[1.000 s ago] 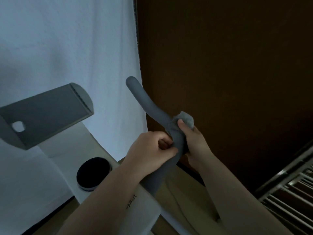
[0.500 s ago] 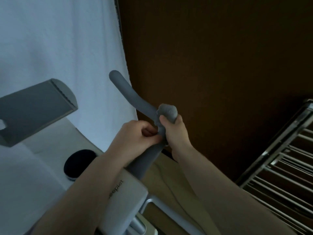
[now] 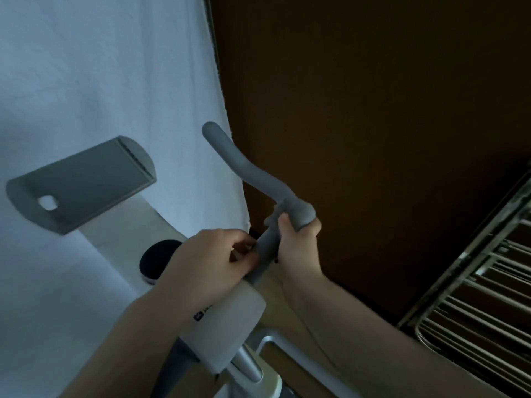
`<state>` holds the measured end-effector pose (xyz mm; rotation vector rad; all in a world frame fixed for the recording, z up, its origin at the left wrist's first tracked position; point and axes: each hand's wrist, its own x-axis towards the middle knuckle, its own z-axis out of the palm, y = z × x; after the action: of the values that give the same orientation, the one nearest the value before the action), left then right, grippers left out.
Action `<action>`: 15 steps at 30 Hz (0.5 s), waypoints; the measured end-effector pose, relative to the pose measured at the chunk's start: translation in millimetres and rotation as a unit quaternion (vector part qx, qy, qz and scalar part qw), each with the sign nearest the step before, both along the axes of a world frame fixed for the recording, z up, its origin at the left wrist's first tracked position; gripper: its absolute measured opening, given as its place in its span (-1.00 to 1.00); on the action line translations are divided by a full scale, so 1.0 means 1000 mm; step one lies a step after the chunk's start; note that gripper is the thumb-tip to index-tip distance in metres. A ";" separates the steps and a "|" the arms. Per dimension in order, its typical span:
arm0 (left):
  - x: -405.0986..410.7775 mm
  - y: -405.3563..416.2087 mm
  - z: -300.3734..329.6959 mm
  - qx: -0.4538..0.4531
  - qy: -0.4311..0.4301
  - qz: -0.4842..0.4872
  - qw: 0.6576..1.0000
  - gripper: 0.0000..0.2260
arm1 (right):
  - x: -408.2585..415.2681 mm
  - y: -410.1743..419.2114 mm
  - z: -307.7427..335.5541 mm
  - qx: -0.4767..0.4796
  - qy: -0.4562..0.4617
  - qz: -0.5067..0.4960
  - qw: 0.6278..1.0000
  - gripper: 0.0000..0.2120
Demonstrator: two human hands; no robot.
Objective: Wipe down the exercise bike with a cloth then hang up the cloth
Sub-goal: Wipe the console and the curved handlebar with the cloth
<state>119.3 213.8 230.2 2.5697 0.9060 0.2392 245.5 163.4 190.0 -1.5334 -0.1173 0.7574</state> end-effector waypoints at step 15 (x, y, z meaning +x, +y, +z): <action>-0.005 -0.006 -0.015 0.067 -0.062 -0.001 0.996 -0.79 | -0.038 -0.017 0.017 -0.016 -0.031 0.006 0.999 -0.41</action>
<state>114.5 207.6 215.3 2.6440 0.8677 0.4688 207.1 146.5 207.4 -1.5872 -0.1617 0.7258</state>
